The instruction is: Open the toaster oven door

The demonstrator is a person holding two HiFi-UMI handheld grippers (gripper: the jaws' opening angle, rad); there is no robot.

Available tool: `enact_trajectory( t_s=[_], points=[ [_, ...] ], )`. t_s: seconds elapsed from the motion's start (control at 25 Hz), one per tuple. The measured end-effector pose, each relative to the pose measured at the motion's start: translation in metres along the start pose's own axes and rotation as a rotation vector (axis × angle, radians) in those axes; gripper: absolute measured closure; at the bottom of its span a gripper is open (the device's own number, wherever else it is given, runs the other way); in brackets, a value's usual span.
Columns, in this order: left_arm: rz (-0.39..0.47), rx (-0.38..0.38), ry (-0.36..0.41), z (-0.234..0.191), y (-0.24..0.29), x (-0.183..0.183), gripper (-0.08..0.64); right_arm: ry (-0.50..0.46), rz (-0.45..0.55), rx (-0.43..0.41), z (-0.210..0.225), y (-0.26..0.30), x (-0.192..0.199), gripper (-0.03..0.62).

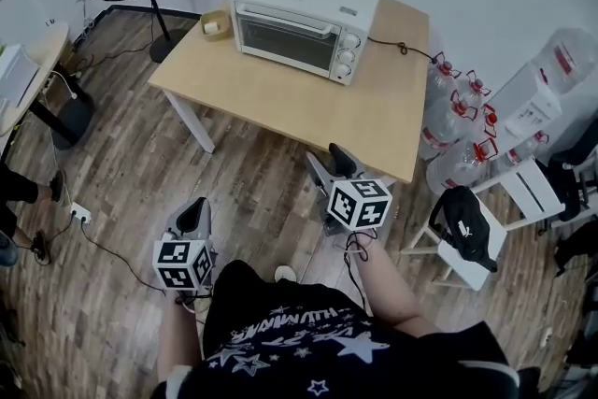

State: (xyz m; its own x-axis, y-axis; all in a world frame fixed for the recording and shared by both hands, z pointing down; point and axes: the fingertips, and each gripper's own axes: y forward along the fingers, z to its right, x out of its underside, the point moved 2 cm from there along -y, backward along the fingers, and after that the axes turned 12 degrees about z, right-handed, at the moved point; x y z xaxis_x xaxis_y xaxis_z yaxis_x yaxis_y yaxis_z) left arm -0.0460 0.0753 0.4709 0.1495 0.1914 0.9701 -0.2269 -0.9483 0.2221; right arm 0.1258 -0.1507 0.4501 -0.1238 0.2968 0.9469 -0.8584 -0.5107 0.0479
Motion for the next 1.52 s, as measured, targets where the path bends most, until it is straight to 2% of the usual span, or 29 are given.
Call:
enact_trajectory(
  t_s=[0.32,0.56,1.0,1.24,1.52],
  points=[
    [-0.009,0.072,0.039,-0.015,0.066,-0.018,0.538,0.03,0.028,0.064,0.031,0.035,-0.011,0.359],
    [-0.013,0.156,0.052,-0.046,0.136,-0.031,0.538,0.026,0.06,0.161,0.056,0.077,-0.023,0.359],
    [-0.003,0.323,0.066,-0.105,0.269,-0.08,0.538,0.021,0.089,0.328,0.076,0.166,-0.046,0.359],
    [0.005,0.392,0.092,-0.126,0.323,-0.113,0.538,0.028,0.16,0.411,0.085,0.198,-0.082,0.365],
    [0.022,0.485,0.118,-0.135,0.375,-0.141,0.538,0.024,0.231,0.513,0.101,0.223,-0.122,0.401]
  ],
)
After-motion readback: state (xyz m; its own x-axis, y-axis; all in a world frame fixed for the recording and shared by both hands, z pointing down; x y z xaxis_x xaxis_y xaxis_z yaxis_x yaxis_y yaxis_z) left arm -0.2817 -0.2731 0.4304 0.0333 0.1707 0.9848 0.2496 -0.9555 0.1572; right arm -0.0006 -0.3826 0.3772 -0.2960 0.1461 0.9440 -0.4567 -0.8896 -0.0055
